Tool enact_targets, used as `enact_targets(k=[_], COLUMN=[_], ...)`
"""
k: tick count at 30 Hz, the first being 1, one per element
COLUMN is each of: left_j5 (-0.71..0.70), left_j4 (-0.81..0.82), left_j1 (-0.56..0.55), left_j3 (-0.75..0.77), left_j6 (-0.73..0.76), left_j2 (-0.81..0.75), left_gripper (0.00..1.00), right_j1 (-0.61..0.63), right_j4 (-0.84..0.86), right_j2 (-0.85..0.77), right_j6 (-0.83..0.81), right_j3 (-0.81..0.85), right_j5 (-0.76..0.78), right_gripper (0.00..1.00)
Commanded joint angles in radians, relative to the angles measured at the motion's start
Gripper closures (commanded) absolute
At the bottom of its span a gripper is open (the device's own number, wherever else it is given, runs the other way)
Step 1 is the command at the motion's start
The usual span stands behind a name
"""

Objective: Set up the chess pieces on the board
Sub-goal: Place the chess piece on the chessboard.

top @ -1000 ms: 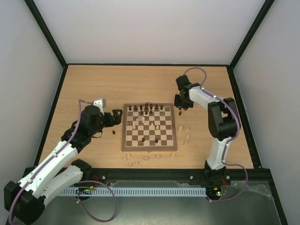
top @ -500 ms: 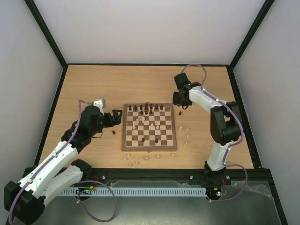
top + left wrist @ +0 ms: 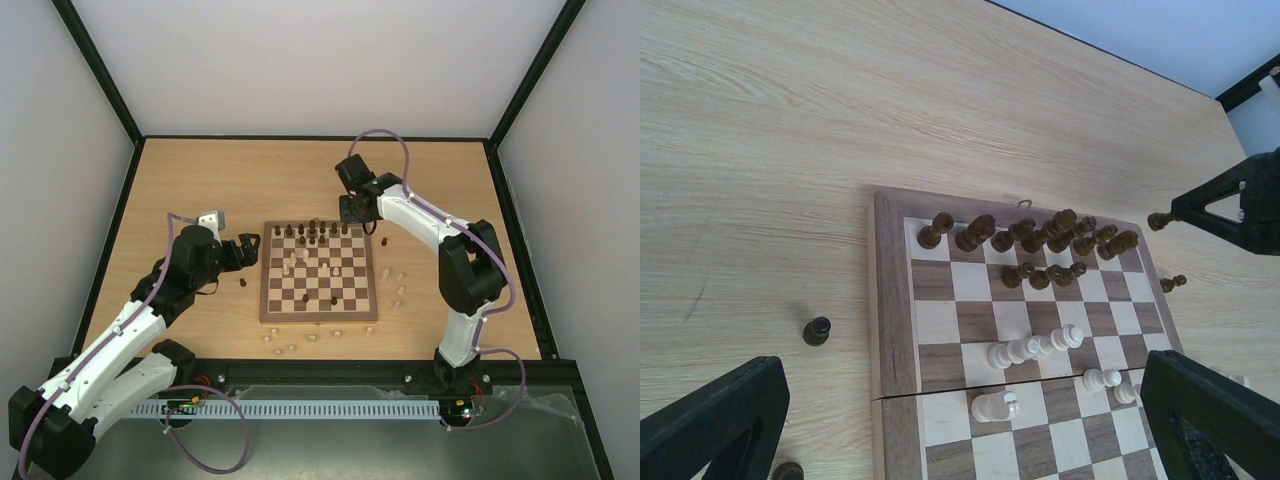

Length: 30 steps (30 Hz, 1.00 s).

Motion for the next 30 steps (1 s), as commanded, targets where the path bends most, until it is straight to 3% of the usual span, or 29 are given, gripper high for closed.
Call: enact_targets(k=[1, 30], left_j5=[-0.016, -0.022], left_j4=[-0.005, 0.01], left_j1=[-0.003, -0.003], left_j3=[-0.001, -0.025], left_j6=[-0.006, -0.017], left_j2=[-0.002, -0.002], left_gripper=[0.01, 0.01], right_j1=[0.01, 0.015], right_j4=[-0.076, -0.051], right_j2=[0.044, 0.084], right_j6=[0.008, 0.005], right_j3=[0.024, -0.048], right_j5=[0.04, 0.005], right_gripper=[0.91, 0.91])
